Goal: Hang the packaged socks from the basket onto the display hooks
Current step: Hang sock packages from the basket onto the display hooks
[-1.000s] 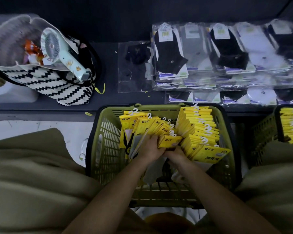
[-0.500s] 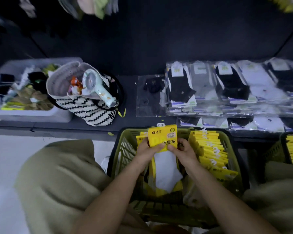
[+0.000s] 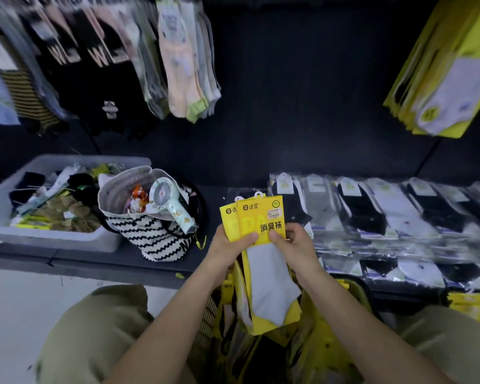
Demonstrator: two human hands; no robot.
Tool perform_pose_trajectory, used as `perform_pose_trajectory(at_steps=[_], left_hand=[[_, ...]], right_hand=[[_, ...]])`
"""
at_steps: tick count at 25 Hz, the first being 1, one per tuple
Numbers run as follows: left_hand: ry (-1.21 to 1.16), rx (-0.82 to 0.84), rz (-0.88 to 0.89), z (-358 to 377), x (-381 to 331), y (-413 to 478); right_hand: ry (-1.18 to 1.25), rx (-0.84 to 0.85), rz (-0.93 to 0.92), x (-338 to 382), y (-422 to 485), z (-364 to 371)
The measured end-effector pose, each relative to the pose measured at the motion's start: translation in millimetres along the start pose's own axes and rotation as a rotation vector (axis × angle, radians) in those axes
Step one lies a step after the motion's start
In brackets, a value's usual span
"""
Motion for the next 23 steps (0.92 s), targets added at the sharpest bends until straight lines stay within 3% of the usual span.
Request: perform_pose_trajectory(at_steps=[5,7,11,18,23], left_hand=[[0.121,-0.054,0.093,-9.7,-55.4,15.4],[0.210,-0.060,0.164,-10.2,-77.9,22.8],[0.344,-0.021,0.316,-2.7,-111.8,33.2],[0.081,0.037,0.315,1.8,-136.7,36.4],[-0.069,0.017,0.270,-3.9,-153.9,47.4]], right_hand=[[0.008,0.115,0.024,72.8,9.6,-3.1],[0.059,0.080,-0.080,112.2,13.3,-4.9],[-0.105,-0.004,-0.374,173.0,14.6,5.2],[0.013,-0.096,-0.324,222.5,25.0,10.6],[0.042,-0.105,-0.419,246.3,30.8,21.4]])
Point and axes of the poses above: each hand's wrist, its own y-axis towards the middle knuckle, its own z-axis out of the palm, x = y × z, the point moved 1 cm from there along y, towards the middle knuckle, and after that the axes turned 3 degrees about z, right-handed, at the moved point
